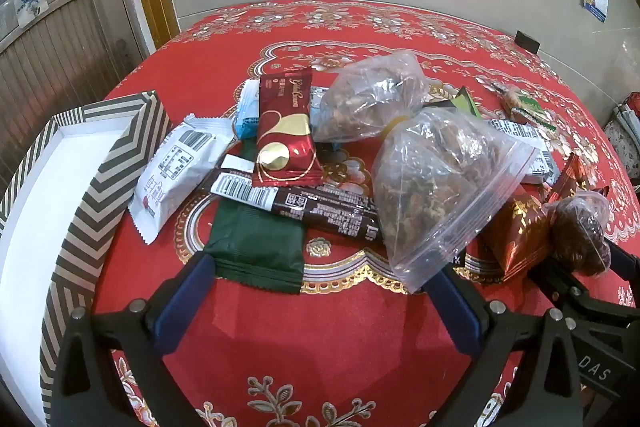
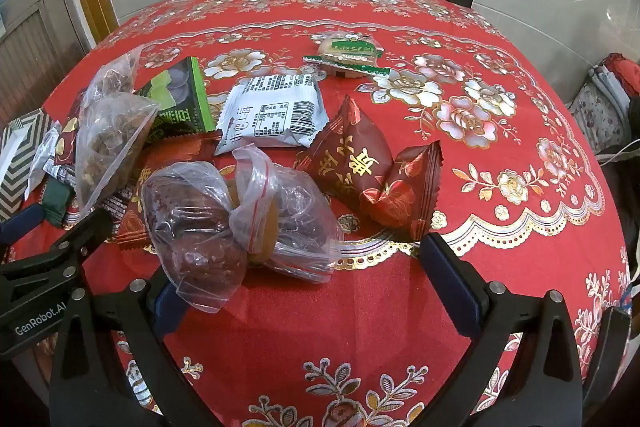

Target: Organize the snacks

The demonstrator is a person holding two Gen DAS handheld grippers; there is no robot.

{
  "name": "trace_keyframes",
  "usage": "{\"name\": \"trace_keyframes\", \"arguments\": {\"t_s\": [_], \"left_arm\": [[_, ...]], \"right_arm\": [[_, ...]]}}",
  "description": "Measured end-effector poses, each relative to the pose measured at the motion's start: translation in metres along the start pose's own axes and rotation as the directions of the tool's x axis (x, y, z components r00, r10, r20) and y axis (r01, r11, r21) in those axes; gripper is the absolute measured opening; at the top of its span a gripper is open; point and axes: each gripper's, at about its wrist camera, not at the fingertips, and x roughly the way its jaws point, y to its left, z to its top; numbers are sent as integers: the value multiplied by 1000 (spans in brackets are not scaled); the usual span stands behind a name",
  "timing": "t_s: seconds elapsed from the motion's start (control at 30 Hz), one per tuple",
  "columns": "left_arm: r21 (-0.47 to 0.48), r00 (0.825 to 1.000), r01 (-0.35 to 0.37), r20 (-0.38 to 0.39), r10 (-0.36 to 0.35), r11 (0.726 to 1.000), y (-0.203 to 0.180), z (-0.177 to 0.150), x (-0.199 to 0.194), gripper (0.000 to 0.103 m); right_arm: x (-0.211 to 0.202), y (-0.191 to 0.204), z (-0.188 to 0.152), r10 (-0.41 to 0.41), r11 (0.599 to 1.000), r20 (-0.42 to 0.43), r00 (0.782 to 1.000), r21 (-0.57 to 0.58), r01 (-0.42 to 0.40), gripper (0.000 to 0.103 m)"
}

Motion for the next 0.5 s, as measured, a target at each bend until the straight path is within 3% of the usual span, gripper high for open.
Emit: {"name": "trace_keyframes", "arguments": {"t_s": [0.5], "left_arm": [[3, 1000, -4, 0, 4, 1000, 0, 0, 0, 103]], "right_arm": [[0, 0, 0, 0, 1000, 0, 1000, 0, 0, 103]]}}
